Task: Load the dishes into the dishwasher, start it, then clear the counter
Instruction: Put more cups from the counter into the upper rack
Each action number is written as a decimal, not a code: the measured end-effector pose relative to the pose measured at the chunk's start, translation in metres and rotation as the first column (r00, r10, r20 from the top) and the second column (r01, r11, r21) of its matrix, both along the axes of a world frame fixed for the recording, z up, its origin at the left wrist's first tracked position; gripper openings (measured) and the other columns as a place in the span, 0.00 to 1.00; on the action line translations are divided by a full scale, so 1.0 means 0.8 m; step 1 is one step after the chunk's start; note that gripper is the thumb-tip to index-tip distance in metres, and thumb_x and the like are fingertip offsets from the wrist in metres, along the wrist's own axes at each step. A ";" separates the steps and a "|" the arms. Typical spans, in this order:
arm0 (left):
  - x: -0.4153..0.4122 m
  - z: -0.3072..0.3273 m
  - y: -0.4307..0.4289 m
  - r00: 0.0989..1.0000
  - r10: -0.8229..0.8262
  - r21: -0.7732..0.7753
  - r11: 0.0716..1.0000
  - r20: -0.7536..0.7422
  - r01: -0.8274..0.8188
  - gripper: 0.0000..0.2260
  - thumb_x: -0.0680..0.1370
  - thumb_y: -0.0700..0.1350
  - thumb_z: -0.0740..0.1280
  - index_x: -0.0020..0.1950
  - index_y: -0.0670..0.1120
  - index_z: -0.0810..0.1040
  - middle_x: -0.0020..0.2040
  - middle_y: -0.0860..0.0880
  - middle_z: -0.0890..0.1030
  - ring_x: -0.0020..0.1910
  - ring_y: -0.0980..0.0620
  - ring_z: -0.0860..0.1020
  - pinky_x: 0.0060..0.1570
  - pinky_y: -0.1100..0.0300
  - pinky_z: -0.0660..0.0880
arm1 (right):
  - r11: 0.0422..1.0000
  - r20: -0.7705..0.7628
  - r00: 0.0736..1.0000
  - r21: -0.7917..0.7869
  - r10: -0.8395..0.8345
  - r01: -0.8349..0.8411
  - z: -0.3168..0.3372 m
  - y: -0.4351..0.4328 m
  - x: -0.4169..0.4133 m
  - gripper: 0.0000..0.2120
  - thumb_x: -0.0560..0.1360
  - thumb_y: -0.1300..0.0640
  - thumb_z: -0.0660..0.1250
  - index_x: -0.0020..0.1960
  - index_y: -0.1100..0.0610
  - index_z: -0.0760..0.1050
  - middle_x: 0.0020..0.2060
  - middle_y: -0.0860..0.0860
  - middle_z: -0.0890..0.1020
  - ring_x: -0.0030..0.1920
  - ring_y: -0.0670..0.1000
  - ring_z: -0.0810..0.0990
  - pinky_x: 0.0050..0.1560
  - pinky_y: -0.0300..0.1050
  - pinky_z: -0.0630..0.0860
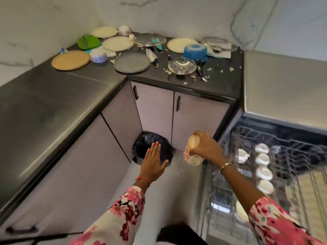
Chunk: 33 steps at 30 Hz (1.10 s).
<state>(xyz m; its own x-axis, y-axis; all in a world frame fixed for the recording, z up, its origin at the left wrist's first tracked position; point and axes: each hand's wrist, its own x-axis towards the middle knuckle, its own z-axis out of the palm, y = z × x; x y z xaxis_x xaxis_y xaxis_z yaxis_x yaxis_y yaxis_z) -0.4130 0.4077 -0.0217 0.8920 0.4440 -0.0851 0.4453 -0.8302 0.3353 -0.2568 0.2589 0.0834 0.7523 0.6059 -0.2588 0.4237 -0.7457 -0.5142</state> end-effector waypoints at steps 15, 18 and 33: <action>0.054 -0.037 -0.304 0.964 -0.251 -0.050 0.968 -0.094 0.247 0.32 0.81 0.56 0.54 0.77 0.41 0.45 0.78 0.44 0.44 0.77 0.48 0.42 0.73 0.60 0.36 | 0.990 -0.033 0.993 -0.085 -0.118 0.115 -0.077 -0.334 -0.010 0.39 0.62 0.51 0.76 0.69 0.50 0.64 0.63 0.54 0.68 0.60 0.59 0.73 0.54 0.51 0.74; 0.078 -0.042 -0.358 0.962 -0.249 -0.065 0.968 -0.108 0.243 0.32 0.81 0.56 0.53 0.77 0.41 0.45 0.78 0.44 0.43 0.77 0.48 0.41 0.73 0.61 0.36 | 0.991 -0.040 0.995 -0.096 -0.093 0.089 -0.086 -0.391 0.017 0.40 0.63 0.51 0.76 0.71 0.51 0.62 0.64 0.54 0.67 0.61 0.60 0.71 0.55 0.54 0.74; 0.157 -0.081 -0.390 0.959 -0.071 -0.144 0.989 -0.273 0.033 0.29 0.82 0.47 0.55 0.77 0.37 0.44 0.78 0.40 0.48 0.77 0.45 0.48 0.75 0.56 0.47 | 0.974 0.021 0.993 -0.198 0.118 -0.112 -0.171 -0.416 0.125 0.38 0.71 0.50 0.71 0.74 0.52 0.56 0.68 0.58 0.61 0.66 0.59 0.65 0.53 0.53 0.75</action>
<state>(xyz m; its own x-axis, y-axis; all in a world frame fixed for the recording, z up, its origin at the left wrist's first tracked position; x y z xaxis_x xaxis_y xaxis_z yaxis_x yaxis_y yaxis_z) -0.2872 0.0960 -0.0865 0.8463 0.3643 -0.3886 0.4941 -0.8094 0.3173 -0.1568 -0.0742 -0.0532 0.6904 0.6287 -0.3579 0.5262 -0.7759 -0.3479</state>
